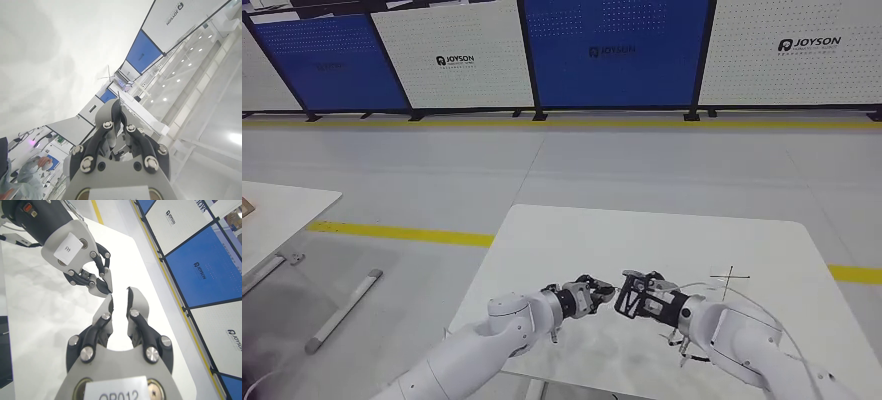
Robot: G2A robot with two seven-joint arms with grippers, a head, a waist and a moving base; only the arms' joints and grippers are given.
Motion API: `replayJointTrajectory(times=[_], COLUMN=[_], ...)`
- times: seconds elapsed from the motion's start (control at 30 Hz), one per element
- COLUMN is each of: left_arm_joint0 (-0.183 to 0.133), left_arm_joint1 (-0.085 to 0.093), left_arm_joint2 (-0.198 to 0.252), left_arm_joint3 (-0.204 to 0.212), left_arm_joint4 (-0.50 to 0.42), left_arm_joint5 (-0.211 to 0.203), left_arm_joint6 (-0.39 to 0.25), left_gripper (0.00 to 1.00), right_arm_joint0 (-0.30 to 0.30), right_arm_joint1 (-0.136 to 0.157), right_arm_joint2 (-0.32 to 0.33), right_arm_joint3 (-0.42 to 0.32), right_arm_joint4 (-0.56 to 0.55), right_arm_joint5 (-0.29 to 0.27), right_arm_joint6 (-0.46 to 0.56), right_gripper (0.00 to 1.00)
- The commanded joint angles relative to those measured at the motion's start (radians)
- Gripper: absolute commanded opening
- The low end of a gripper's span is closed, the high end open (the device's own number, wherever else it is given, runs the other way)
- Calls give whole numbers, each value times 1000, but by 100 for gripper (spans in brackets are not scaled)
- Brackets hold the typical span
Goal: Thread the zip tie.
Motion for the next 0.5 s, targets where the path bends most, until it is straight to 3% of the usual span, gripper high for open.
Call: replayJointTrajectory(times=[0.0,0.17,0.3,0.37,0.47], left_arm_joint0=[5,29,50,53,53], left_arm_joint1=[-1,-5,-9,-10,-10], left_arm_joint2=[2,13,29,33,33], left_arm_joint3=[2,1,0,2,2], left_arm_joint4=[50,215,352,373,373], left_arm_joint5=[-26,-134,-213,-221,-221], left_arm_joint6=[11,30,49,55,55], left_gripper=[0,0,0,0,0], right_arm_joint0=[-19,-78,-79,-63,-55], right_arm_joint1=[5,21,36,43,44], right_arm_joint2=[27,112,124,120,119], right_arm_joint3=[8,58,95,129,139], right_arm_joint4=[27,232,410,496,510], right_arm_joint5=[-2,-2,-2,-2,-2], right_arm_joint6=[-30,-76,-88,-51,-35], right_gripper=[100,100,100,100,100])
